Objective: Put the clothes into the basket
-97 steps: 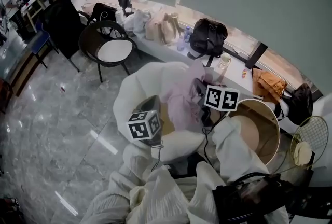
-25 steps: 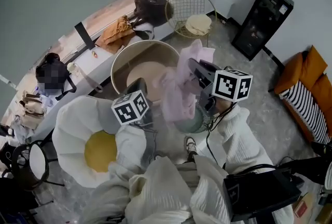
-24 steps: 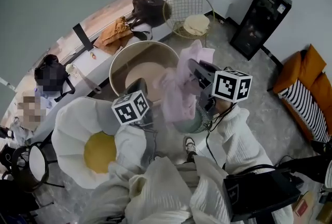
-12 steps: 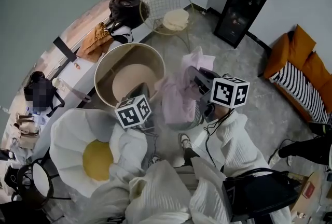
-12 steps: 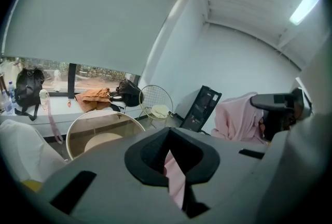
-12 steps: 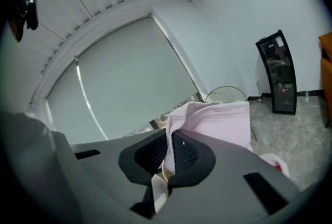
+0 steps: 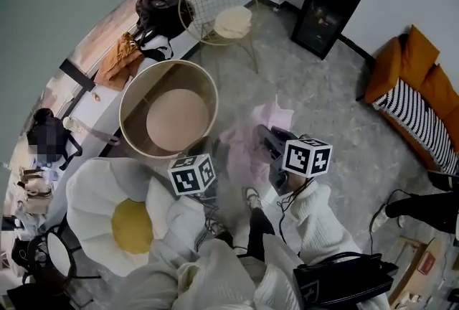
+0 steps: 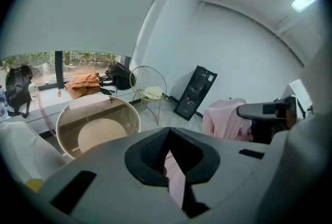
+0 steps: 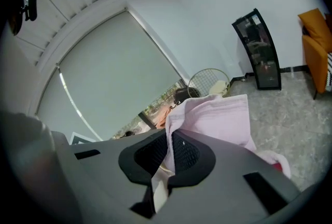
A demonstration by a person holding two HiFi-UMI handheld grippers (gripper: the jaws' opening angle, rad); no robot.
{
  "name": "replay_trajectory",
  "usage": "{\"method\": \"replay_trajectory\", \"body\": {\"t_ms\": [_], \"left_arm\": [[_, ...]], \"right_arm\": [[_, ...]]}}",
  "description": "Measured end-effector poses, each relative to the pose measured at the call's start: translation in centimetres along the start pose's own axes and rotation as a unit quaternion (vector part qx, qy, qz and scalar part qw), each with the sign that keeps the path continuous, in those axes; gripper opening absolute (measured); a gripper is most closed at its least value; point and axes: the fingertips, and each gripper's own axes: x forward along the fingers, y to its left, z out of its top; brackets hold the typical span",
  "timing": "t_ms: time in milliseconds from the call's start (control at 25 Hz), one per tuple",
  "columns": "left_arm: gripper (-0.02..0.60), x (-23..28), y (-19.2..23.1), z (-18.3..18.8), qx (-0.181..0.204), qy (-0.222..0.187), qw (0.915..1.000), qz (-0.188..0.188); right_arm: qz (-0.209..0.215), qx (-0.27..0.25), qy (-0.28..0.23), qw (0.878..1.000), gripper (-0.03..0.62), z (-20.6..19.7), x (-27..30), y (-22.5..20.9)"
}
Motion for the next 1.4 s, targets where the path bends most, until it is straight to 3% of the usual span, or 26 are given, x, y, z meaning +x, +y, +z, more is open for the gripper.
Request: {"method": "replay_trajectory", "body": {"t_ms": [200, 440, 760, 1000, 1160, 1240, 1400], "left_arm": [[0.006, 2.5, -0.7, -2.8, 0.003, 0.032, 0.9994, -0.007], [0.006, 7.7, -0.3, -7.2, 0.035, 0.078, 0.9962, -0.015], [0.006, 14.2, 1.3, -14.4, 0.028, 0.133, 0.9904, -0.026], [0.006, 16.5, 3.0, -18.2, -0.012, 0.16, 0.9869, -0.013], [0.006, 17.4, 3.8, -18.7, -0.018, 0.167, 0.9857, -0.009], [0.006, 17.6, 3.8, -18.2, -0.023, 0.166, 0.9858, -0.01], [0.006, 17.9, 3.6, -17.6, -0.026, 0.164, 0.9861, -0.011]], "right_arm": [[-0.021, 0.035, 0.025, 0.999, 0.031, -3.9, 1.7, -4.7], [-0.042, 0.049, 0.067, 0.996, 0.031, -10.0, 5.7, -10.9], [-0.059, 0.085, 0.114, 0.988, 0.031, -17.7, 11.1, -17.4], [-0.075, 0.116, 0.149, 0.979, 0.031, -22.3, 13.6, -20.3], [-0.086, 0.127, 0.172, 0.973, 0.039, -24.0, 14.6, -21.3], [-0.091, 0.129, 0.186, 0.97, 0.133, -24.2, 14.7, -21.4], [-0.094, 0.126, 0.194, 0.968, 0.133, -24.3, 14.2, -21.6]]}}
